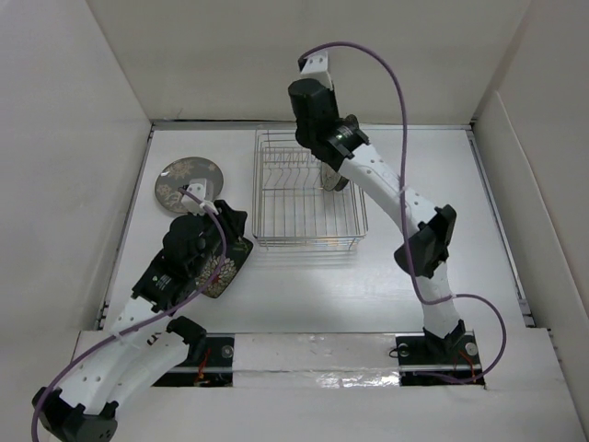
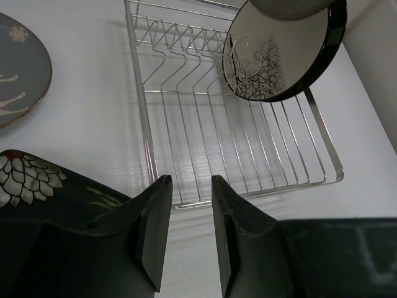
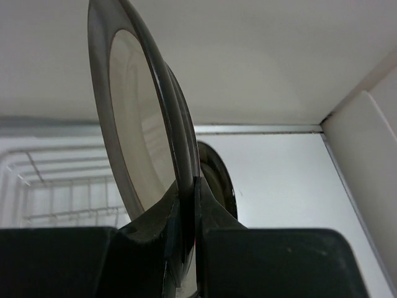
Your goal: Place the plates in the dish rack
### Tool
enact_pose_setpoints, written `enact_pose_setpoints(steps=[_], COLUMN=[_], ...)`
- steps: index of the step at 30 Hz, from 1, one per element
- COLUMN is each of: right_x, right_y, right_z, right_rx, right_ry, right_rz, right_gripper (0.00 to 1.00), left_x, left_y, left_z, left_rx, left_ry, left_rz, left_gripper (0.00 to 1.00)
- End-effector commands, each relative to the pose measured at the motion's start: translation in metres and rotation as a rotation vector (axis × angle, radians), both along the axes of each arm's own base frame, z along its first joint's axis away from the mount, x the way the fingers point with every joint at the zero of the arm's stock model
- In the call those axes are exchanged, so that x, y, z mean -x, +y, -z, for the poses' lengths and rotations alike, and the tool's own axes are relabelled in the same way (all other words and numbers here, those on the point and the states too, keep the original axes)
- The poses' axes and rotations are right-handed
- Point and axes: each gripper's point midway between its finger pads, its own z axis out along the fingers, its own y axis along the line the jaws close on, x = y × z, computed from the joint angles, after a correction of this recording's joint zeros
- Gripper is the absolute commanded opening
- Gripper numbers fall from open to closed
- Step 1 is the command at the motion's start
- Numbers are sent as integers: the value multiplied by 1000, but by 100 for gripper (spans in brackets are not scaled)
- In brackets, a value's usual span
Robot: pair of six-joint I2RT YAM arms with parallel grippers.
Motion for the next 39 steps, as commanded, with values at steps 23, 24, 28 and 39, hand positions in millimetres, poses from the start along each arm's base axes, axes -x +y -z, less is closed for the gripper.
enact_pose_setpoints(steps=[23, 24, 28, 39], right_x=[13, 13, 17, 38], right_y=[-25, -26, -33, -53], right_z=[61, 63, 42, -6], right_rx=[-152, -143, -155, -158], right_ry=[5, 8, -30, -126], right_rz=[214, 220, 229, 244], right_gripper=[0, 0, 0, 0], left_x=[-10, -9, -10, -8], left_y=[4, 4, 5, 2], left_z=[-27, -28, -28, -28], left_rx=[44, 47, 44, 49], left_ry=[-31, -36, -34, -37], left_rz=[-72, -72, -81, -61], left_gripper=[29, 29, 29, 30])
